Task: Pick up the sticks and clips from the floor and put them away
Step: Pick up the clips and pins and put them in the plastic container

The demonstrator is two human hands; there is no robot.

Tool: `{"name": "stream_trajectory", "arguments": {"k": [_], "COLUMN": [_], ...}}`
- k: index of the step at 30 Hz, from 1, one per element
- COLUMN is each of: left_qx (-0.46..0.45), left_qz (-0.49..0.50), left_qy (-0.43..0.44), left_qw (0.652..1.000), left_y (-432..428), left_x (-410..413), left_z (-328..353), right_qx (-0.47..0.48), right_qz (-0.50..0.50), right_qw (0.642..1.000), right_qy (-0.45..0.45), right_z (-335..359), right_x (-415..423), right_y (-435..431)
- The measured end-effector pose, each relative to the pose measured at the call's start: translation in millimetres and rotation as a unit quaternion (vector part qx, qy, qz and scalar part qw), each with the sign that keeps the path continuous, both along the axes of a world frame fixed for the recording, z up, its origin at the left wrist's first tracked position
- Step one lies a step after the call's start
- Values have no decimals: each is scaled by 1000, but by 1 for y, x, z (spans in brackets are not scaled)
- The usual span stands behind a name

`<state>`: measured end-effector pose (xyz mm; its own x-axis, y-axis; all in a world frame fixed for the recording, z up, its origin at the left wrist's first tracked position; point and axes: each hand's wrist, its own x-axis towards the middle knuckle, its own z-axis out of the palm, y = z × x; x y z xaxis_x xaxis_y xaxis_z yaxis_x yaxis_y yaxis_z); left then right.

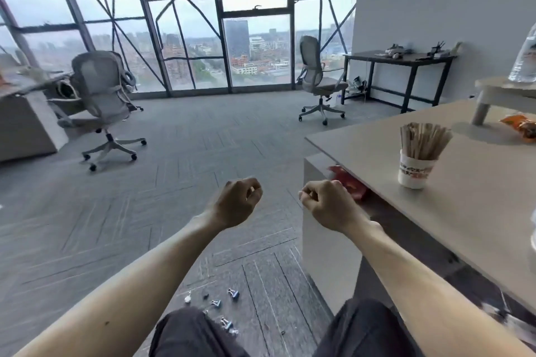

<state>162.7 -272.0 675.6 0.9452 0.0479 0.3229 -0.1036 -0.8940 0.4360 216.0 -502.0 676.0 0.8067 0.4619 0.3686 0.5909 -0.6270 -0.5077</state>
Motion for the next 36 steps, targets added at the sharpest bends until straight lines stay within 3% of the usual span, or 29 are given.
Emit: {"name": "stream_trajectory", "arguments": {"k": [11,20,25,30,36], "left_qx": [-53,-72,-105,-125,-107], "left_qz": [105,182,227,223,221], "left_qy": [165,246,261,225,267], "left_qw": [979,949,932,940,932], "left_y": [57,72,83,77,66], "left_x": [-144,-300,-366,-381,-412], "left_z": [-144,-234,-254,-246,-266], "right_qx": [-132,-212,-252,-271,-288], "right_qz": [32,71,80,100,109], "right_qw": [977,948,936,933,929], "right_qy": [167,226,232,214,203], "right_z": [-140,-219,-236,-225,-227], "right_x": [-94,-192,-238,-269,-292], "right_y": [34,52,66,78,79]}}
